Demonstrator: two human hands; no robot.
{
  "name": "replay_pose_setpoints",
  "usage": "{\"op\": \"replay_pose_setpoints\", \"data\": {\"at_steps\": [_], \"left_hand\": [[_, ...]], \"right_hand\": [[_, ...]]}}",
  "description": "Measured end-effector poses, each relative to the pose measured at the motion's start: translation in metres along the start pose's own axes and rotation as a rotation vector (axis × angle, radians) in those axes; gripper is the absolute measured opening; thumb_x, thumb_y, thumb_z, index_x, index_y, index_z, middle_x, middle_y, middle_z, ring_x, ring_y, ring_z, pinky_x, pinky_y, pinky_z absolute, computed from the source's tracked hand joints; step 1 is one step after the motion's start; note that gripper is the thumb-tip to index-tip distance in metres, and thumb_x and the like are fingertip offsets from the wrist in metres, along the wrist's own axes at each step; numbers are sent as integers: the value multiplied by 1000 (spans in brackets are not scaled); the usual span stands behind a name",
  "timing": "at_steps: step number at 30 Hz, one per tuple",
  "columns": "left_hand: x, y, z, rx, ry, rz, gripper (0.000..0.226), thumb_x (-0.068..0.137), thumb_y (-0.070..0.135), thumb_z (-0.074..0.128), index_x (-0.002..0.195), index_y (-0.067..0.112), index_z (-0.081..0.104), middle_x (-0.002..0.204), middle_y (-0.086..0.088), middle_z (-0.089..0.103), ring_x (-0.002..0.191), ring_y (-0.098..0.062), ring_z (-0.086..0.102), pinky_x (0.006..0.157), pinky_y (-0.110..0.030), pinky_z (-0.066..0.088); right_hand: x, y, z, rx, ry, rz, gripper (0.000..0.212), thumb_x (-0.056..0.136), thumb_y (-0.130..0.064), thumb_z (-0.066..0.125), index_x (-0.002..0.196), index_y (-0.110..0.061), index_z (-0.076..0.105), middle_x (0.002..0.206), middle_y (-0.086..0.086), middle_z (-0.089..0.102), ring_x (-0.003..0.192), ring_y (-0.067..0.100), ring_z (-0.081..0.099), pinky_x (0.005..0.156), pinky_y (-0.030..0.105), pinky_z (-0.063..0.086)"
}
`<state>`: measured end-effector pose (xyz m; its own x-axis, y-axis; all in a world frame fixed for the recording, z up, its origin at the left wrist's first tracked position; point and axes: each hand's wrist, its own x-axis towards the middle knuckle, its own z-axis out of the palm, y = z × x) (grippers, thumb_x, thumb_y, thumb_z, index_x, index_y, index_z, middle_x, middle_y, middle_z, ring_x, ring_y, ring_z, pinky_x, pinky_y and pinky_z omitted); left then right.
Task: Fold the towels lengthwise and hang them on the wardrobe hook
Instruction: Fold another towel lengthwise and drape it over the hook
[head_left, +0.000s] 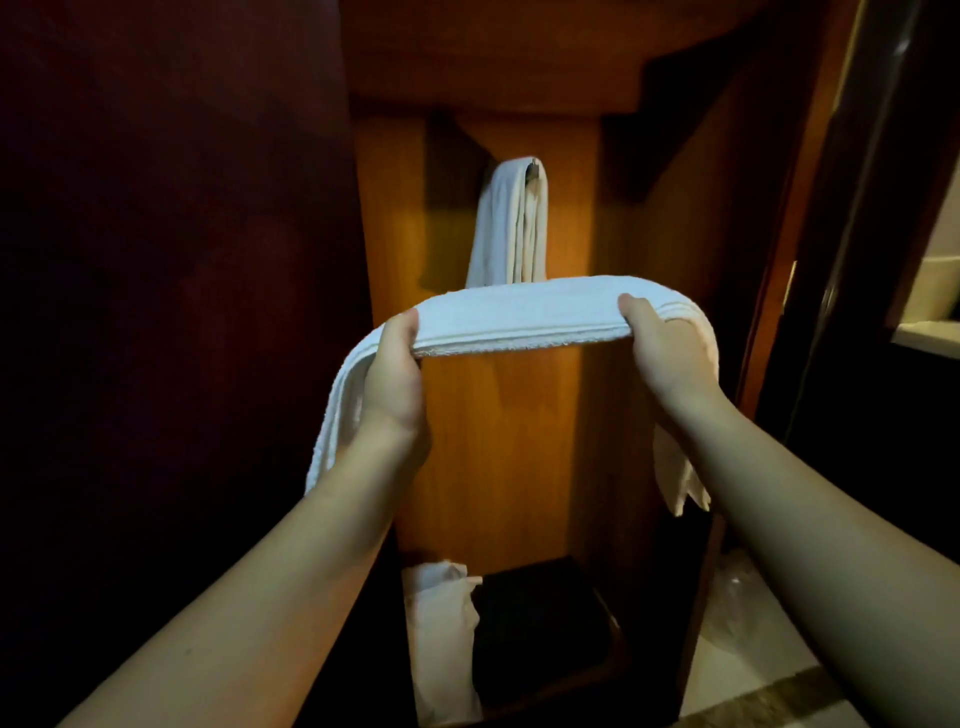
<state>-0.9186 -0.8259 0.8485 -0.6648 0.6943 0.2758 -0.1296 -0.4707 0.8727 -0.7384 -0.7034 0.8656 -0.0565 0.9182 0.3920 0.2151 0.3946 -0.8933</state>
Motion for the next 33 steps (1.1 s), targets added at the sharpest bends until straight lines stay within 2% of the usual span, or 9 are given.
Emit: {"op": "replay_pose_setpoints", "data": {"at_steps": [3,6,9,13,16,20,23,27,33], "left_hand": [[32,13,5,82,-12,31,27,99,37,49,101,19,70,89,5,75,99,-13,69,86,-29,54],[63,19,18,148,-26,60,26,99,40,50,102,20,66,104,-1,68,113,-18,61,110,-42,41],[97,17,35,164,-35,38,28,99,44,50,100,21,67,106,-2,69,113,-17,62,113,-43,39],[141,13,67,123,-50,29,28,98,44,53,98,19,67,105,-4,71,110,-18,65,110,-41,43],[181,7,89,73,-55,68,34,98,45,53,101,15,67,102,-6,73,107,-19,67,106,-38,46],[231,3,112,30,-89,108,48,97,55,48,107,13,69,107,-9,74,108,-19,67,94,-29,47],[271,1,128,24,-104,131,54,97,61,41,106,16,69,111,-7,72,111,-16,63,88,-23,41],[316,-2,143,-17,-141,159,72,96,67,32,121,8,65,114,-12,72,109,-17,66,72,-21,46],[387,-2,155,-30,-142,178,81,95,71,28,122,3,64,117,-19,70,110,-24,67,79,-29,52]], "right_hand": [[25,-8,4,-3,2,-26,43,101,-41,48,124,-9,66,107,-3,56,97,13,49,71,17,29],[57,-14,8,14,-14,-21,44,102,-42,46,127,-11,64,106,-4,54,96,12,47,71,17,27],[98,-14,17,13,-35,-22,46,101,-46,45,125,-11,65,106,-2,57,97,15,49,79,22,29],[161,-7,33,105,-17,-28,55,87,-60,52,116,-17,70,111,7,70,99,22,62,93,39,48],[213,2,46,197,-48,-66,64,69,-73,49,109,-27,69,112,4,71,101,20,65,100,48,50],[272,1,62,336,-164,-70,53,78,-71,55,111,-32,67,113,-6,70,110,17,63,105,45,45],[318,-5,72,448,-221,-108,49,88,-63,55,119,-27,65,109,-5,71,110,16,64,105,41,44],[367,-11,88,541,-269,-155,53,93,-63,49,128,-24,59,117,-2,68,115,16,62,107,38,40],[436,-22,125,567,-347,-179,68,90,-73,43,134,-22,54,130,2,62,122,18,57,107,36,35]]}}
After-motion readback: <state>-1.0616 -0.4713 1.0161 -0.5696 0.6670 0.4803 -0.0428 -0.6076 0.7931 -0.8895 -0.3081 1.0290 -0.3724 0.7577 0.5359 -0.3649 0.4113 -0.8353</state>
